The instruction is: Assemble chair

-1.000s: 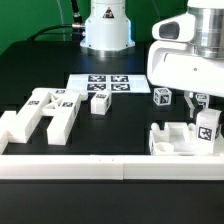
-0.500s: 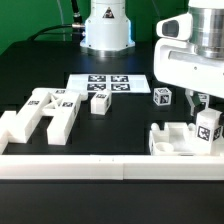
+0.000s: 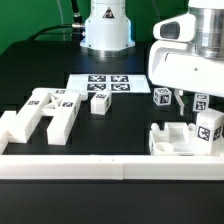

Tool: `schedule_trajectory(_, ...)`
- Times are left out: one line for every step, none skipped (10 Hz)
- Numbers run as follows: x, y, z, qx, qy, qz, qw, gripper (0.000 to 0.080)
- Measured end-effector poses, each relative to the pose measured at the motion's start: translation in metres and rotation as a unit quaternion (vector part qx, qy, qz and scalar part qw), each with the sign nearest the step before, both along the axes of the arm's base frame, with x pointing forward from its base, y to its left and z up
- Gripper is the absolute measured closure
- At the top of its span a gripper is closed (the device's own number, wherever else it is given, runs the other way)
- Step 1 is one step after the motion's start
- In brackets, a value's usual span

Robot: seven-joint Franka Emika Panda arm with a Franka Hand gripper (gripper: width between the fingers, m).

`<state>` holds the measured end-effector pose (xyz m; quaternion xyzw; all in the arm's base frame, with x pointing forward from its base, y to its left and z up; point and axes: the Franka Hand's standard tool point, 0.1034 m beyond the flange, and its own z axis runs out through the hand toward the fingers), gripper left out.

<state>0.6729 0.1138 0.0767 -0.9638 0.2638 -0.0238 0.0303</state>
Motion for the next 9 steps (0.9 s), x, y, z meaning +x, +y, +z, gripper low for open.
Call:
schedule_trajectory(-0.0001,0.0001,0.0000,-0.004,-0.002,0.044,0.999,0.0152)
schedule_trajectory(0.0000,-0.0003,0.0000,-0.007,-0.004,0.096,0.995,0.0152)
schedule_trajectory(0.0001,-0.0010,0.0000,-0.010,-0.006,0.134,0.991,0.0150)
schedule_trajectory(0.0003,-0.0018,0.0000,-0.012,-0.008,0.170,0.985,0.0150)
schedule_trajectory(0.0004,-0.0026,0.0000,-0.015,-0.010,0.216,0.976,0.0150)
schedule_trajectory(0.0004,-0.0028,0.0000,-0.017,-0.012,0.257,0.966,0.0150)
schedule_trajectory(0.0004,-0.0032,-0.0001,-0.020,-0.013,0.285,0.958,0.0150)
schedule_trajectory(0.0005,-0.0041,-0.0001,-0.023,-0.014,0.334,0.942,0.0150)
schedule_trajectory(0.0007,-0.0064,-0.0005,-0.028,-0.016,0.386,0.922,0.0150)
